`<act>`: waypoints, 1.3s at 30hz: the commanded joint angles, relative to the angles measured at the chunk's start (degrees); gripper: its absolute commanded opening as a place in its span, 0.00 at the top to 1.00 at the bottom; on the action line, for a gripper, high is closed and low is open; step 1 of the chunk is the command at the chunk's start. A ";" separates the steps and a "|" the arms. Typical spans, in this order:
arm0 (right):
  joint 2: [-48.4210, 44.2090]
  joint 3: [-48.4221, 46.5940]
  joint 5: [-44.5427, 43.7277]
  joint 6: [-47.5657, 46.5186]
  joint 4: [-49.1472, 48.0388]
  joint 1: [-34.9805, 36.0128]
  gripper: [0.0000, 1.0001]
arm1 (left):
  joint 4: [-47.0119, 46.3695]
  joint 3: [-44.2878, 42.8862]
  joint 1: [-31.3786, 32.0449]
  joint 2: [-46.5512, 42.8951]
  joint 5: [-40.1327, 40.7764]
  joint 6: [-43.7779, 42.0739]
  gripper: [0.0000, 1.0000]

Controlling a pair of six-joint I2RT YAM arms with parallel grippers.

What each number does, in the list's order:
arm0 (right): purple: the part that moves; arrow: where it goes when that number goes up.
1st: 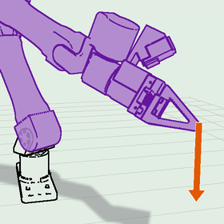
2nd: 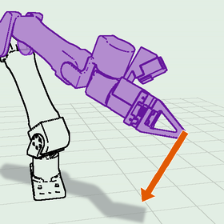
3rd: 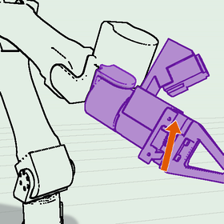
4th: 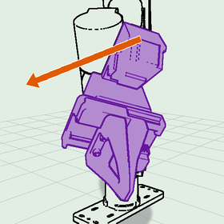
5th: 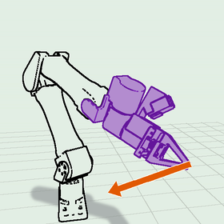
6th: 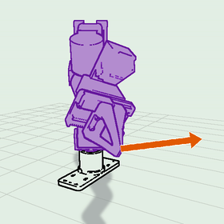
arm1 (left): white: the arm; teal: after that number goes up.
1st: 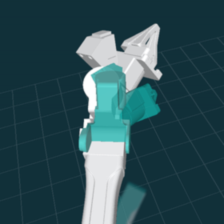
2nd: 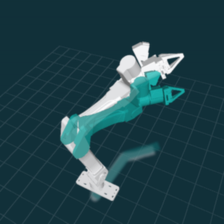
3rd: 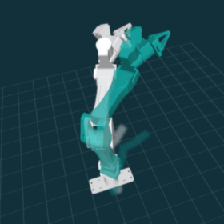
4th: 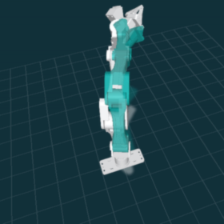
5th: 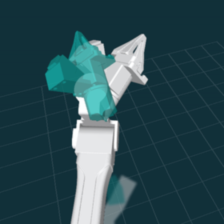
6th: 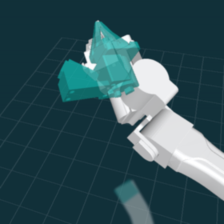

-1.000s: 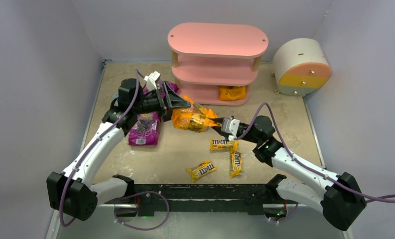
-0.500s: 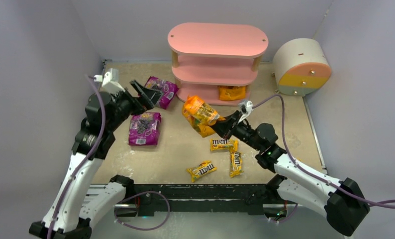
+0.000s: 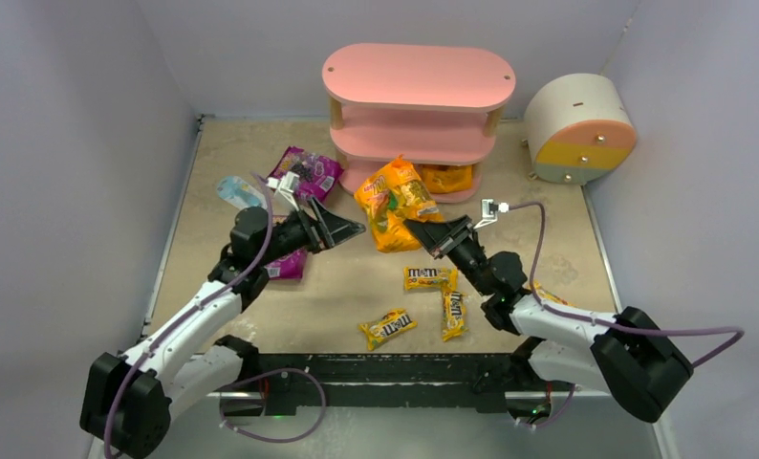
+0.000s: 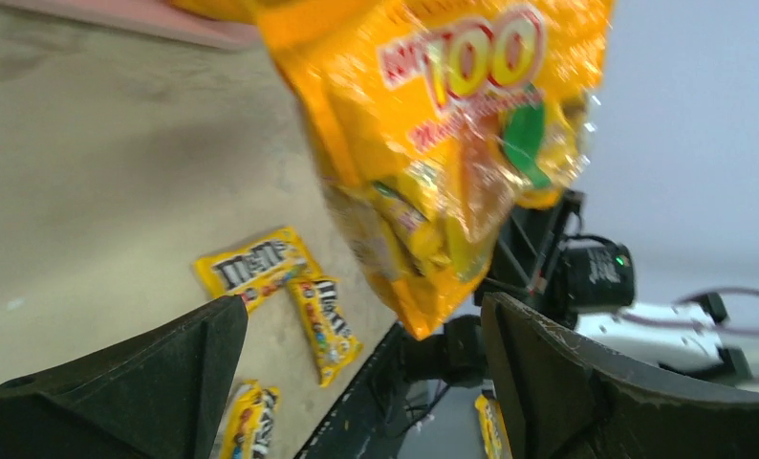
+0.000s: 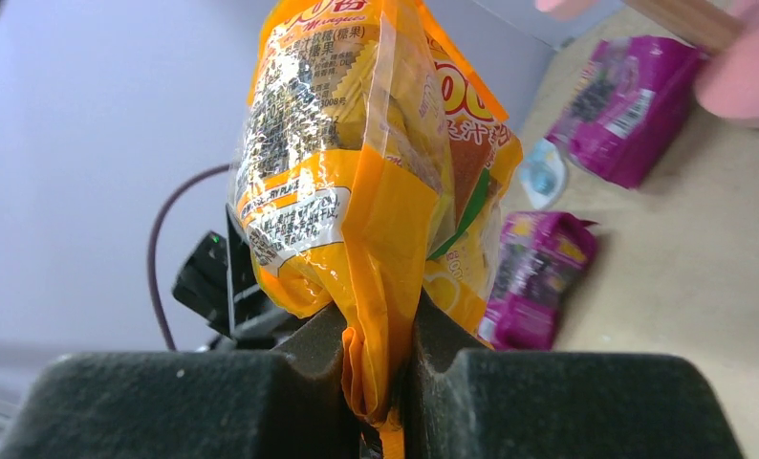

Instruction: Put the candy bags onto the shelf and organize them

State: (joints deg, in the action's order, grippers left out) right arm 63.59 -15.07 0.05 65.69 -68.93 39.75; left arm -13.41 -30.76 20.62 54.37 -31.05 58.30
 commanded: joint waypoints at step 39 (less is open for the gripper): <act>-26.18 -19.78 13.34 -41.24 55.77 5.69 0.02 | -2.94 -14.38 9.78 2.74 -25.65 -39.41 0.98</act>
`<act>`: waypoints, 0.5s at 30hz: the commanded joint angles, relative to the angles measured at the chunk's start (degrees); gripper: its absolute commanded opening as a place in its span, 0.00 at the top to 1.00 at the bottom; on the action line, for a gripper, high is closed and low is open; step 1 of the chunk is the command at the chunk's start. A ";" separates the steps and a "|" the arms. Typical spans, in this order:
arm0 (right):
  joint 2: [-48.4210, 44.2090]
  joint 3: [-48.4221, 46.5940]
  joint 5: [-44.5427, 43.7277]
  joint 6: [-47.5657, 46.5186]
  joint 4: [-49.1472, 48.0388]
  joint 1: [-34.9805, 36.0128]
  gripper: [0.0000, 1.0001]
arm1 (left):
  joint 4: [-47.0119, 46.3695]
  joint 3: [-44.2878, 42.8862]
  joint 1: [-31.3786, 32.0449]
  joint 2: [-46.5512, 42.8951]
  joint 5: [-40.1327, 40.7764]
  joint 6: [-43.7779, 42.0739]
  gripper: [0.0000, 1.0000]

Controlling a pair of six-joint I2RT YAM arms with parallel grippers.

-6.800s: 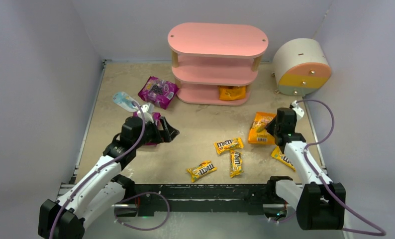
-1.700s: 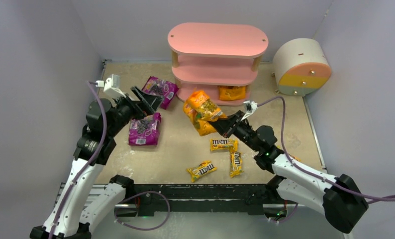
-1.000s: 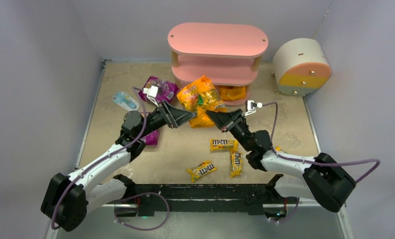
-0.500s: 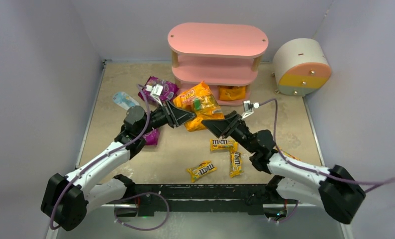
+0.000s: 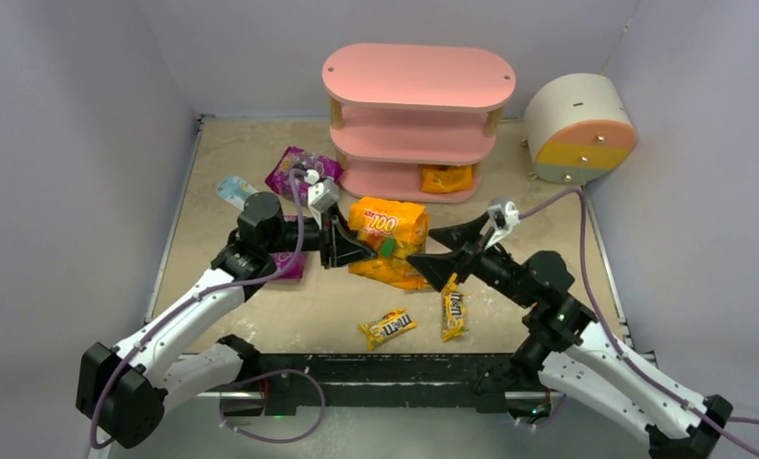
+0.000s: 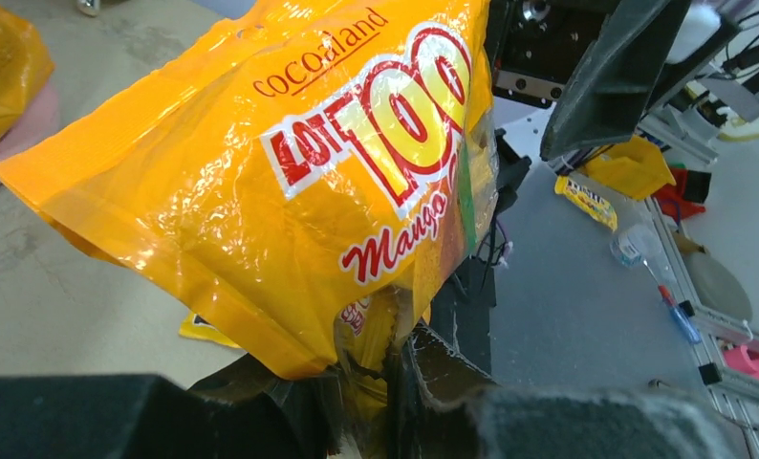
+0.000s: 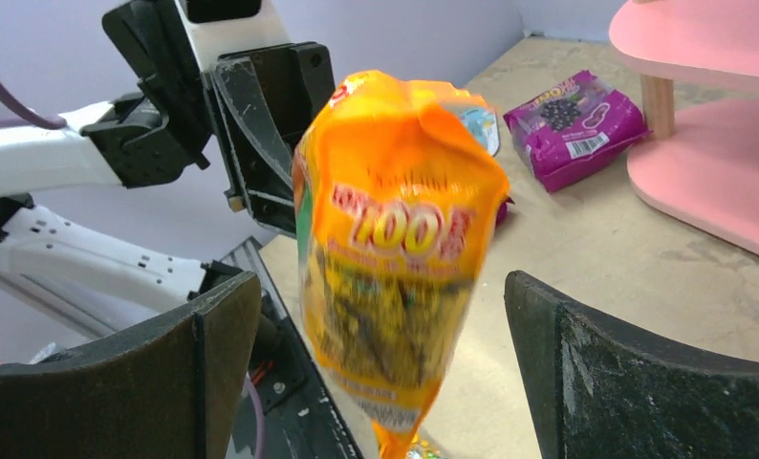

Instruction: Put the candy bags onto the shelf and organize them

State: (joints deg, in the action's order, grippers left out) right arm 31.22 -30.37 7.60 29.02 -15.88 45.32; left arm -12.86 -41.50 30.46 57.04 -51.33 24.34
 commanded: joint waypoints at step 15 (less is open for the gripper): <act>18.87 -8.38 9.05 4.34 -10.38 0.11 0.33 | 5.51 -6.06 2.11 1.23 -3.59 -14.32 1.00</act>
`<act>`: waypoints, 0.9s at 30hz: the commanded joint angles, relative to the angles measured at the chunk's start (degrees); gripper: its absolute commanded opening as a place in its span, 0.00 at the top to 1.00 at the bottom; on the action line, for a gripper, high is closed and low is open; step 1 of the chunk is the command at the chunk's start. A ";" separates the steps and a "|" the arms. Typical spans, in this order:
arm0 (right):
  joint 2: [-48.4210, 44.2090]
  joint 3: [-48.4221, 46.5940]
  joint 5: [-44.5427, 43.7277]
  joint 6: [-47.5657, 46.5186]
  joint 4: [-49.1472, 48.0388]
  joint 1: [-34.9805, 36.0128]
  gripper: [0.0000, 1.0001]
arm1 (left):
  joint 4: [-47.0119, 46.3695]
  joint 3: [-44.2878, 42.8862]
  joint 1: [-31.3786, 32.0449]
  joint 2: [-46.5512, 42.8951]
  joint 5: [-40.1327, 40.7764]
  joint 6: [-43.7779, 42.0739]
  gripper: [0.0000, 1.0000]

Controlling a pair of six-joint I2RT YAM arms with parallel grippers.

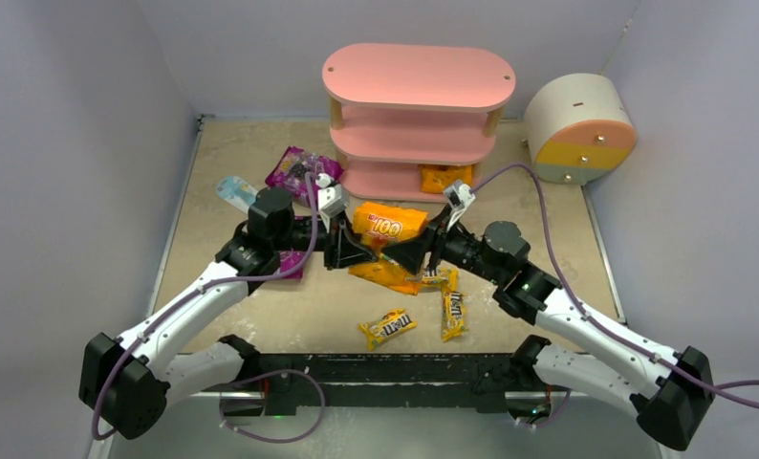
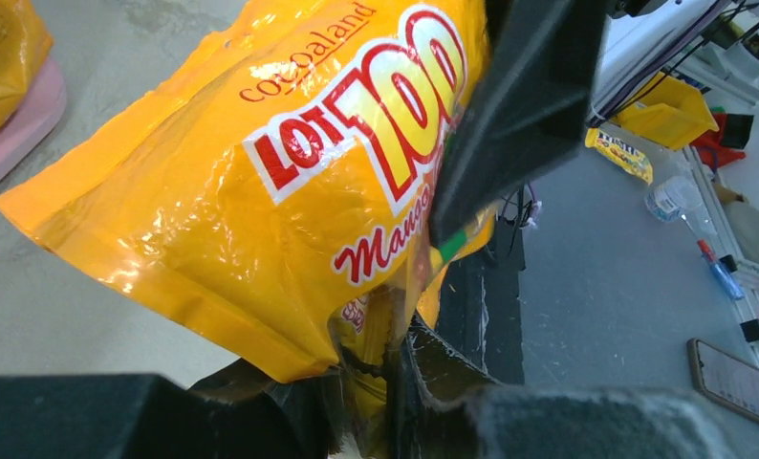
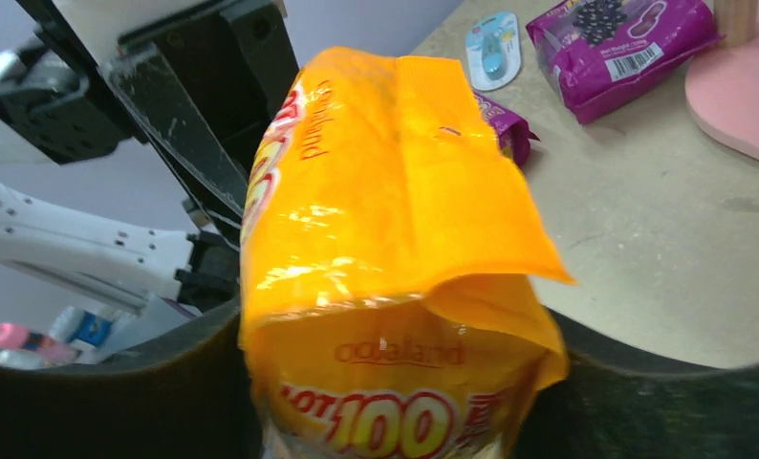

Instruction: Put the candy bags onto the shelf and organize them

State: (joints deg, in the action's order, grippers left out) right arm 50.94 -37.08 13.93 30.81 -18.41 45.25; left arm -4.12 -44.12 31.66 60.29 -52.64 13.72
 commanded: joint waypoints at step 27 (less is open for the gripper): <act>-7.19 3.48 -26.28 18.57 -30.31 0.15 1.00 | -35.15 12.91 0.98 -7.89 21.14 47.26 0.05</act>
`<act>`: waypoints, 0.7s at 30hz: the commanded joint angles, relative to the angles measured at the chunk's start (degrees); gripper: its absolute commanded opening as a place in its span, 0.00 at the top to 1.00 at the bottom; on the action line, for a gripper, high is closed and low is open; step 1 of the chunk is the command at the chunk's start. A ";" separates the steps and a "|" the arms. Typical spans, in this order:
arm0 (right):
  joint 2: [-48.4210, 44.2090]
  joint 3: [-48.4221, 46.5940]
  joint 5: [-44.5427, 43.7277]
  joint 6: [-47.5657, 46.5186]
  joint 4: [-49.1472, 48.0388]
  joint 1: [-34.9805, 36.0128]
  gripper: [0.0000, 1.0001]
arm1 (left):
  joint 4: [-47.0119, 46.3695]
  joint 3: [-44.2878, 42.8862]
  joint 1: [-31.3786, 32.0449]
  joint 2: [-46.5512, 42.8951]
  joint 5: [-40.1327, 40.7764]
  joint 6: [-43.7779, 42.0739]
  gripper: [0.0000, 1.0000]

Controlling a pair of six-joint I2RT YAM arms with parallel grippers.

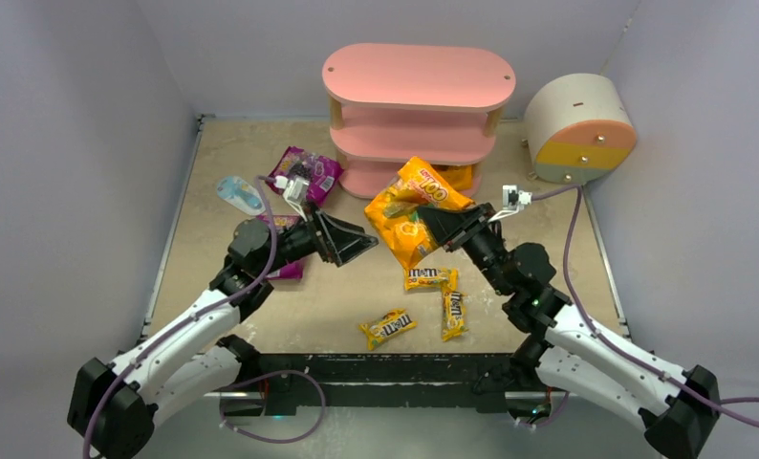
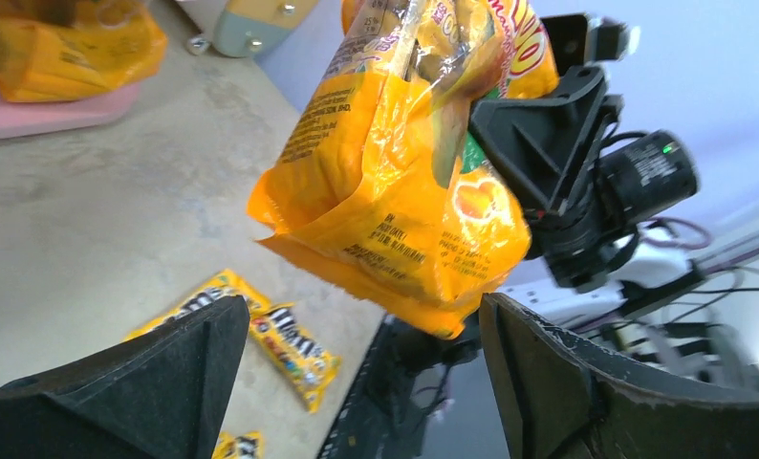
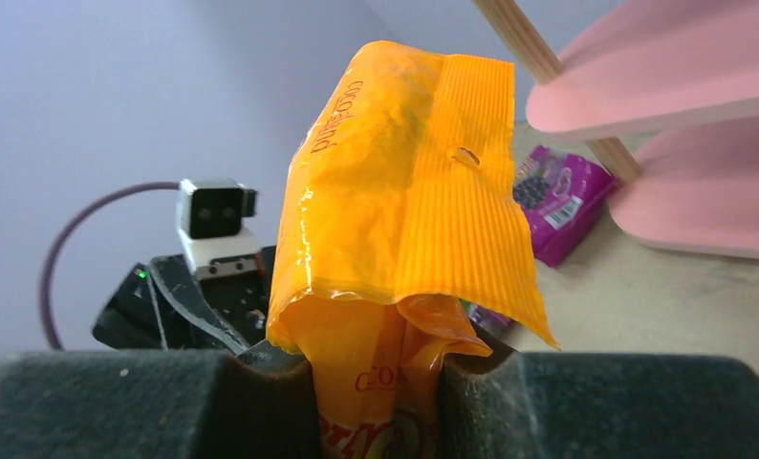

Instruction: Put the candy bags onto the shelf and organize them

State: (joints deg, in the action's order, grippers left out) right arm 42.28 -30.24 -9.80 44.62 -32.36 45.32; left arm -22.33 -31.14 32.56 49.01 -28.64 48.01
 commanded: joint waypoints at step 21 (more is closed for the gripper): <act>13.77 -2.47 3.64 10.88 -29.33 0.17 1.00 | -39.42 0.83 0.93 18.32 1.80 25.69 0.47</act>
State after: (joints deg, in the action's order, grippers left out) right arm 57.49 -30.63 -6.37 54.63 -53.87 45.32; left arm -53.71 -29.61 33.15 66.04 -26.94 71.64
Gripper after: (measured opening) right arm 0.263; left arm 0.716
